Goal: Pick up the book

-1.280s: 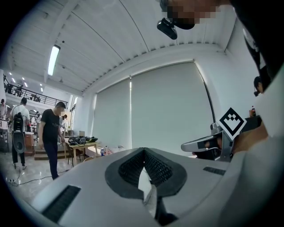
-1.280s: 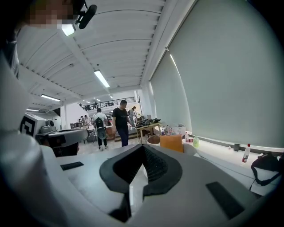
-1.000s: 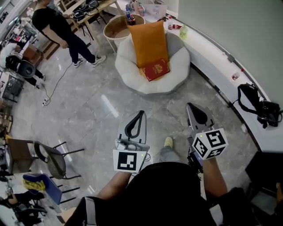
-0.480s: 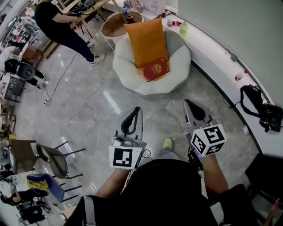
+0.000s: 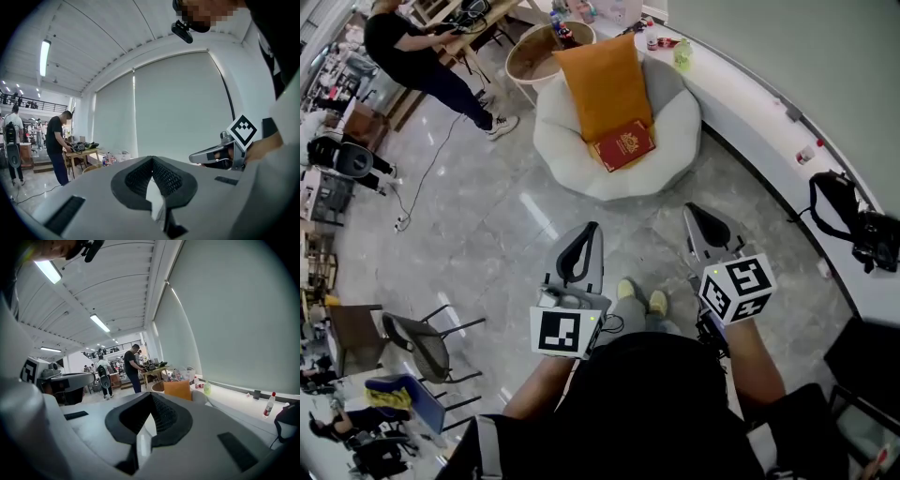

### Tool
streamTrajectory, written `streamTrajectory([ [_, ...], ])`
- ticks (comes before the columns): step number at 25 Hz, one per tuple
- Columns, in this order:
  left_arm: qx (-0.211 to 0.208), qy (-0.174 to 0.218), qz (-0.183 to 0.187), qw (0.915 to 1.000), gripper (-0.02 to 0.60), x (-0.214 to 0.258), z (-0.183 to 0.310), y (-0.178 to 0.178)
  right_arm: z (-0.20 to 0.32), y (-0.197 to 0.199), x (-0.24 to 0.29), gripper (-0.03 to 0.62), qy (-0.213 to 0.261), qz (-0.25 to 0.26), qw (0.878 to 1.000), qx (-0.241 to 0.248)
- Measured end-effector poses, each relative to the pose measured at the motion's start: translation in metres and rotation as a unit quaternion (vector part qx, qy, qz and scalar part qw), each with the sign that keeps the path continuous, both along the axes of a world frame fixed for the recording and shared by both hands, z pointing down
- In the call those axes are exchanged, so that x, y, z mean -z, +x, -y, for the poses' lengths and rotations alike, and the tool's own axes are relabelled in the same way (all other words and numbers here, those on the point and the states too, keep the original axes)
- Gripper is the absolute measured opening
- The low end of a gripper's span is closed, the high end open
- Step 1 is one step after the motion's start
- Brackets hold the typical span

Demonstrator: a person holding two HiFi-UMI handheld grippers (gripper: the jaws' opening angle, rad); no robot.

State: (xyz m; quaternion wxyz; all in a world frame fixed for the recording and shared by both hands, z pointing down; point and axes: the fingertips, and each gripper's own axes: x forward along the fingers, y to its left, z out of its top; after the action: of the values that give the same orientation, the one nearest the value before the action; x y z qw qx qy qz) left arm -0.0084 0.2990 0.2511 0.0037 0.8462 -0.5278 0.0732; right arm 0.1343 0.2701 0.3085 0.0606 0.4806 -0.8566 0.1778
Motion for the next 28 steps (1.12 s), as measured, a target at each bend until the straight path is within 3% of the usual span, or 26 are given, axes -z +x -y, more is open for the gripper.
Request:
streamTrajectory([
  [10,-0.005,-0.01,-0.004,0.9999,0.005,-0.008,0.026,-0.017,0.022,-0.01,0.0,0.006,-0.004,-0.01,1.0,-0.009],
  [28,-0.004,0.004,-0.033,0.9994,0.005,-0.002,0.138,-0.067,0.126,-0.059,0.01,0.006,0.004,-0.041,0.999,-0.007],
])
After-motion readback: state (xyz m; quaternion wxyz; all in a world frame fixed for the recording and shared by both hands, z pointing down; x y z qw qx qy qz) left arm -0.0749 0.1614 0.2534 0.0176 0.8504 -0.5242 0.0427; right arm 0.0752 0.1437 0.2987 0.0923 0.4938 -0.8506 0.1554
